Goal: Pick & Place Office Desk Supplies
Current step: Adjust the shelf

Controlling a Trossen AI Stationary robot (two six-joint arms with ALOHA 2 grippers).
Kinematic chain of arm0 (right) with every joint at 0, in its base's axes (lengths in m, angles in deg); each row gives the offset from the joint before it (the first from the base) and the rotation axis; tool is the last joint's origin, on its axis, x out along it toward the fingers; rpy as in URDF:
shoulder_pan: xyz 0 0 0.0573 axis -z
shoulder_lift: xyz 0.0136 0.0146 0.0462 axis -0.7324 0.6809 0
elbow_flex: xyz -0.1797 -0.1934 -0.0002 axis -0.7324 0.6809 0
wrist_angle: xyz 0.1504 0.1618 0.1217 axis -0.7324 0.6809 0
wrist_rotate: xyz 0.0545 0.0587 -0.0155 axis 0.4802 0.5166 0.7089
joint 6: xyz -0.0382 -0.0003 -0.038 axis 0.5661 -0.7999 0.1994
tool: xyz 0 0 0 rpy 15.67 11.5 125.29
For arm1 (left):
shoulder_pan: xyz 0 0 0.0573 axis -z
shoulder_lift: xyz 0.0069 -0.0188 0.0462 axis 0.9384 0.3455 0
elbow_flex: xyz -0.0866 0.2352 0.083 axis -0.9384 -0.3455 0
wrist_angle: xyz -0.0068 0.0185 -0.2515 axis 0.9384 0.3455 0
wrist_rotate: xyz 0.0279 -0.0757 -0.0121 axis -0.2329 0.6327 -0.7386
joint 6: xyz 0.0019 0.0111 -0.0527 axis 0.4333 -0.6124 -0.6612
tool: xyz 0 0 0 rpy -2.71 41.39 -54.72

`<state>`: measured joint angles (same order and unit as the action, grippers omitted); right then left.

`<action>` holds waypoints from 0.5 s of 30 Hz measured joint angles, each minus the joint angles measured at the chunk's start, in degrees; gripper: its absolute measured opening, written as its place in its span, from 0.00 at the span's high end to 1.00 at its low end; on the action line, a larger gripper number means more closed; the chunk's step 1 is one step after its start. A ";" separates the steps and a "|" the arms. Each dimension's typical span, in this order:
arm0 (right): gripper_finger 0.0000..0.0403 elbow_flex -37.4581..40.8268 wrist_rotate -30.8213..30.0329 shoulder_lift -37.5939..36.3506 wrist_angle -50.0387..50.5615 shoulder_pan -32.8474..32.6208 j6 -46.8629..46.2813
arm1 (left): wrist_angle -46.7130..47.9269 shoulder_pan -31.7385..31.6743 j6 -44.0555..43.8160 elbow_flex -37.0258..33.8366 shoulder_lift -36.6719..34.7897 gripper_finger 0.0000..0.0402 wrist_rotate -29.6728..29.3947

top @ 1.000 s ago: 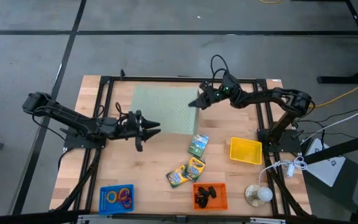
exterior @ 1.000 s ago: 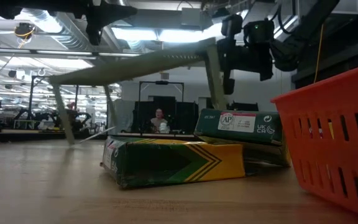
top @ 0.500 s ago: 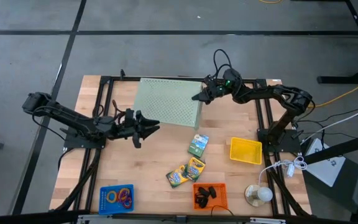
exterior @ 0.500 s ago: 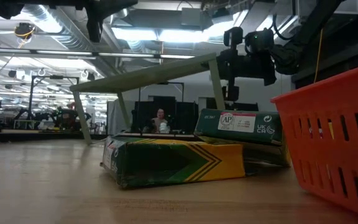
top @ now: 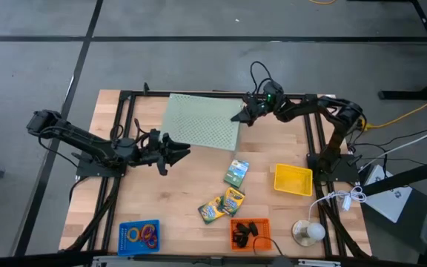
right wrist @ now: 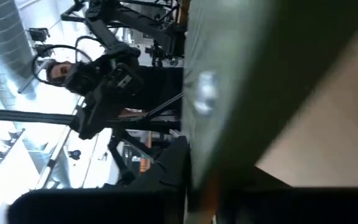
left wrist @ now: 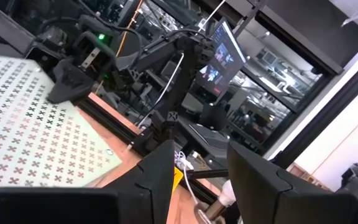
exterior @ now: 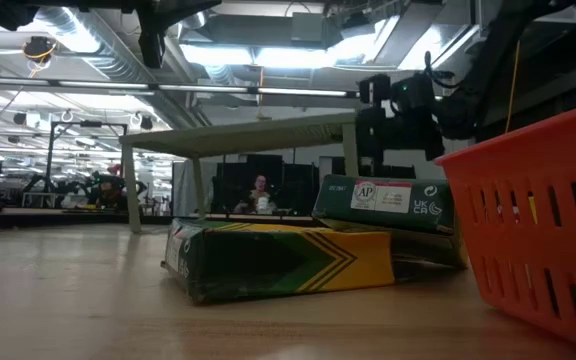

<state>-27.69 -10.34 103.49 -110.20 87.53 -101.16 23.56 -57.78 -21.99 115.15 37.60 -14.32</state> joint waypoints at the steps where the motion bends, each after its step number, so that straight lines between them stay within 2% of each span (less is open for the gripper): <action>1: 0.84 0.02 -0.32 0.24 0.97 0.46 0.48 | 0.02 0.00 0.23 0.02 0.00 0.64 0.06; 6: 0.81 0.11 -2.18 0.57 7.59 3.05 5.48 | 0.02 0.00 0.94 0.00 0.00 0.64 0.07; 15: 0.81 0.11 -1.81 0.57 8.01 8.62 9.40 | 0.02 -0.02 3.07 0.00 0.00 0.64 -0.25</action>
<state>-27.58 -12.15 104.07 -102.19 96.16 -91.76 23.59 -57.80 -18.92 115.15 37.60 -14.57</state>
